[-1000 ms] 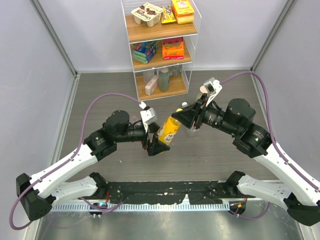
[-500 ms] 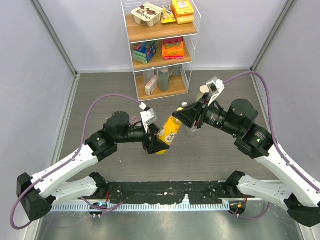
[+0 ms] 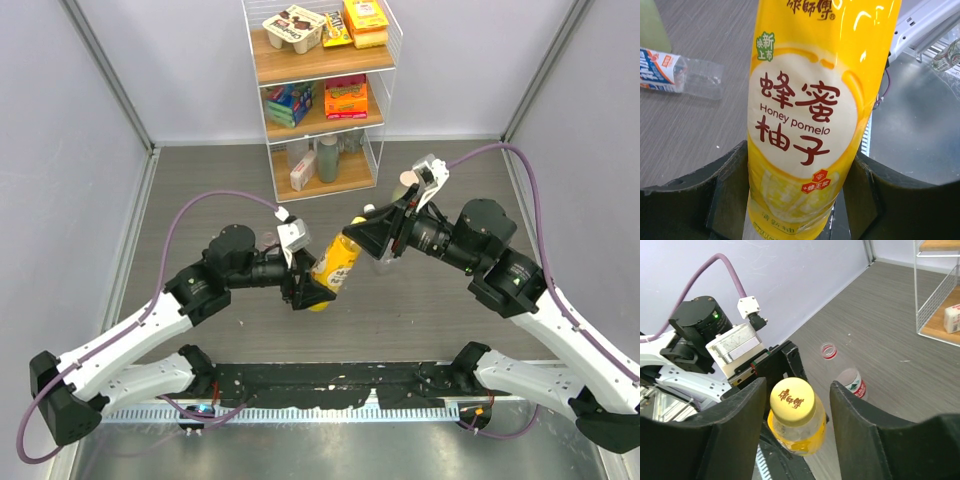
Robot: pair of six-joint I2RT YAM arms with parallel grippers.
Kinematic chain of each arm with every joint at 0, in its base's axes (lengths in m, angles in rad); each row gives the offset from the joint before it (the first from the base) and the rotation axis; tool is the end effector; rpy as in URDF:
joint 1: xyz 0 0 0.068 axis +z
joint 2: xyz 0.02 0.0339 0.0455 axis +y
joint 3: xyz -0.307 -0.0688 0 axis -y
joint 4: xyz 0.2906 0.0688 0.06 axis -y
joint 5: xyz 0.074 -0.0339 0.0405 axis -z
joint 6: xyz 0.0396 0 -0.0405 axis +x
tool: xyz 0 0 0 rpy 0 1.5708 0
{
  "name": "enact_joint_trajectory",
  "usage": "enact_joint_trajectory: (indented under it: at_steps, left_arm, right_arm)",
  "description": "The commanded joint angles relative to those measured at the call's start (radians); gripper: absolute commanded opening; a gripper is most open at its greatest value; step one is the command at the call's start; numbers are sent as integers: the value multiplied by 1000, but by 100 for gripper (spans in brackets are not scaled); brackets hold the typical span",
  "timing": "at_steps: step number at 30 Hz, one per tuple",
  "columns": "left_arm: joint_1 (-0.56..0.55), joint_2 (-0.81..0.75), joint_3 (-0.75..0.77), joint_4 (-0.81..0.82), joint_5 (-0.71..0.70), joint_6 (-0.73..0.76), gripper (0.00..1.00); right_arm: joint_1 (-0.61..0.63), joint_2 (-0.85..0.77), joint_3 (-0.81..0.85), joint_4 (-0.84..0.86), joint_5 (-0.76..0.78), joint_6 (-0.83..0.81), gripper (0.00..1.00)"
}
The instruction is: Unscrew the bottle caps
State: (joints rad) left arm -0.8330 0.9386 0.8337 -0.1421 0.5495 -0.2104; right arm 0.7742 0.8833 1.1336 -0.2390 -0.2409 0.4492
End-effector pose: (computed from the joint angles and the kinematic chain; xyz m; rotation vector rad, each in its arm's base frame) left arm 0.1450 -0.1903 0.3641 0.9870 1.6943 -1.2117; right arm 0.1395 0.1496 0.4821 -0.4710 1.6118 1.1332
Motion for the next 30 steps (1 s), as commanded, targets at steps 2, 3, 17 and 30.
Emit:
enact_joint_trajectory:
  at_steps: [2, 3, 17, 30]
  left_arm:
    - [2, -26, 65, -102, -29, 5, 27]
    - [2, -26, 77, -125, -39, 5, 23]
    - [0, -66, 136, -612, -365, 103, 0]
    - [-2, -38, 47, -556, -504, 29, 0]
  right_arm:
    - [0, -1, -8, 58, 23, -10, 71]
    - [0, 2, -9, 58, 22, -10, 74]
    - [0, 69, -34, 63, -3, -6, 100]
    - [-75, 193, -118, 191, -161, 101, 99]
